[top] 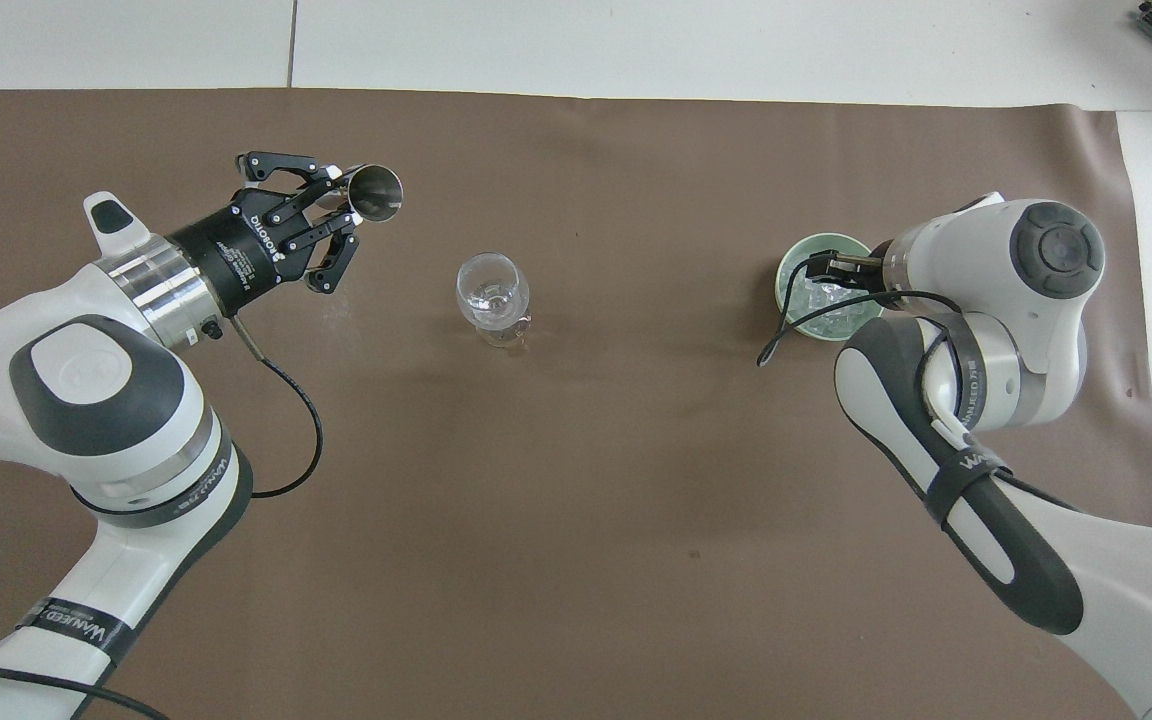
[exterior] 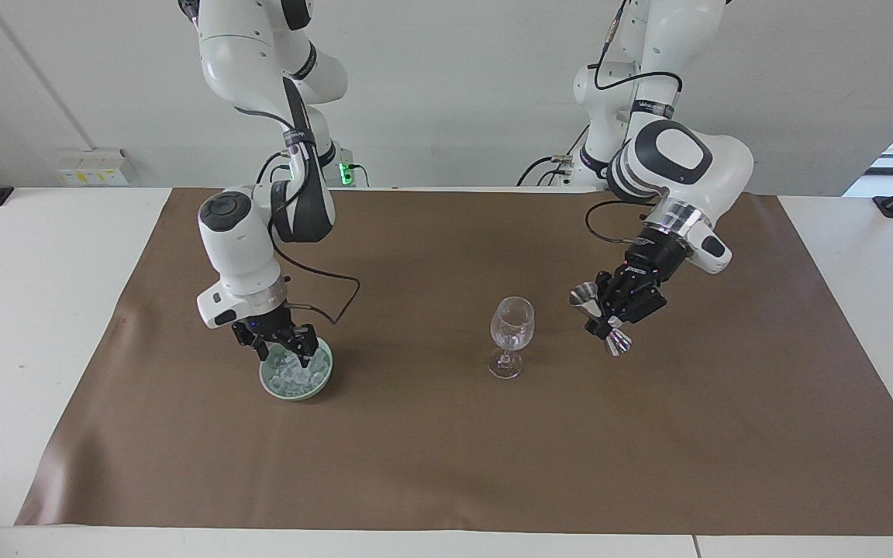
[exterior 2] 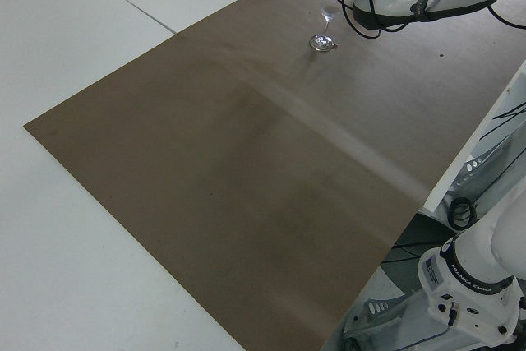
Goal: Pour wine and add ice with both arms
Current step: 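Carry the jigger away from the glass with the left gripper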
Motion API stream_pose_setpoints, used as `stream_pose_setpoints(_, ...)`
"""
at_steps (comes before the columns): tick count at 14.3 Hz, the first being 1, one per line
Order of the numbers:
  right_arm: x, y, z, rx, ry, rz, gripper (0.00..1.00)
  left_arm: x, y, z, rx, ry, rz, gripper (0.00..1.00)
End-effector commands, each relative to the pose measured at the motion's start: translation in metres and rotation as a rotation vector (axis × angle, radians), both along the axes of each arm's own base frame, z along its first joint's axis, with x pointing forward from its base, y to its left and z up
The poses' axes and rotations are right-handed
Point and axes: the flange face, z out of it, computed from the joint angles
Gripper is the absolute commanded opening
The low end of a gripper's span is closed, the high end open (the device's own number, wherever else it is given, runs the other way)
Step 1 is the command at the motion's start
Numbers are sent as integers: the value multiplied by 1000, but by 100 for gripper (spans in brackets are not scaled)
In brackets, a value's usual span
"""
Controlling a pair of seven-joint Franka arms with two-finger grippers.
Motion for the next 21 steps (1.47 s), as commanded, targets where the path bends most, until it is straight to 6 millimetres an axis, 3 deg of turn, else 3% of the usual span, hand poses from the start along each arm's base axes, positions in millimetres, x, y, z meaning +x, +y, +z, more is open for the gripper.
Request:
stream_pose_setpoints(1, 5, 3, -3, 29, -16, -62, 87, -1, 14, 8, -87, 62, 18, 0)
stream_pose_setpoints(9, 4, 15, -4, 69, -9, -107, 76, 7, 55, 3, -306, 265, 90, 0)
stream_pose_setpoints(11, 4, 14, -4, 69, -10, -108, 73, 6, 55, 0, -318, 301, 74, 0)
stream_pose_setpoints(17, 3, 13, -6, 70, 1, -115, 70, 6, 115, -1, -320, 438, -37, 0)
stream_pose_setpoints(19, 2, 13, -6, 69, 6, -115, 69, 2, 145, -9, -347, 481, -86, 0)
stream_pose_setpoints(21, 2, 11, -6, 69, 9, -118, 68, 0, 161, -22, -369, 508, -95, 0)
